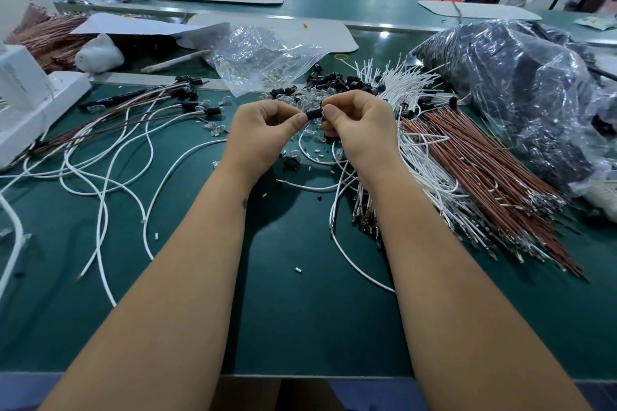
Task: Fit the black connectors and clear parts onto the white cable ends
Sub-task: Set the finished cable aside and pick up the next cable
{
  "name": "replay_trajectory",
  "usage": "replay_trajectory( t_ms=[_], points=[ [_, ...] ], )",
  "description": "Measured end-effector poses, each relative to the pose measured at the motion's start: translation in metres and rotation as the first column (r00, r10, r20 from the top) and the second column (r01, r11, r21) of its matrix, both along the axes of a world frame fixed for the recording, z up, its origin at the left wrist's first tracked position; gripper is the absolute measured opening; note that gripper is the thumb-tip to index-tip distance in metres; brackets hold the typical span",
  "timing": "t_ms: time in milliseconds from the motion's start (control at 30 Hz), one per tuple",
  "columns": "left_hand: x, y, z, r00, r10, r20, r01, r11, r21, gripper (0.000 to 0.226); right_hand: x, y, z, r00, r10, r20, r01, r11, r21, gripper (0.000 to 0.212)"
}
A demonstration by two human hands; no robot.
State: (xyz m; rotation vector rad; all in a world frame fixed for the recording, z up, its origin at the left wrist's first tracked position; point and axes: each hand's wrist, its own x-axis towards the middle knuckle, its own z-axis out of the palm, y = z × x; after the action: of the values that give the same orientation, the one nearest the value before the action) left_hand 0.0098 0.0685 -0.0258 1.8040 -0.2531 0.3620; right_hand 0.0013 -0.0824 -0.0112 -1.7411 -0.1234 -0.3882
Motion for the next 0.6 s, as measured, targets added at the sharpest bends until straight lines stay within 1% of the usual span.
replay_trajectory(
  t_ms=[133, 233, 400, 600],
  points=[
    [-0.0004, 0.0004, 0.0006, 1.0, 0.005, -0.02, -0.005, 1.0, 0.004, 0.007, -0.0012, 0.0004, 0.0004, 0.999, -0.023, 0.039, 0.024, 0.999, -0.047, 0.019],
    [-0.001, 0.0009, 0.0015, 1.0, 0.002, -0.023, -0.002, 1.0, 0.003, 0.007, -0.0014, 0.0001, 0.0008, 0.999, -0.017, 0.033, 0.019, 0.998, -0.053, 0.018],
    [-0.003, 0.0001, 0.0029, 0.999, -0.02, -0.026, 0.02, 1.0, -0.02, 0.003, 0.0006, -0.0009, -0.0008, 0.998, 0.036, -0.055, -0.035, 0.999, 0.027, 0.008],
    [-0.0042, -0.0004, 0.0036, 0.999, -0.019, -0.045, 0.017, 0.999, -0.048, 0.003, 0.0013, -0.0034, -0.0024, 0.989, 0.129, -0.075, -0.118, 0.983, 0.139, 0.011]
  ],
)
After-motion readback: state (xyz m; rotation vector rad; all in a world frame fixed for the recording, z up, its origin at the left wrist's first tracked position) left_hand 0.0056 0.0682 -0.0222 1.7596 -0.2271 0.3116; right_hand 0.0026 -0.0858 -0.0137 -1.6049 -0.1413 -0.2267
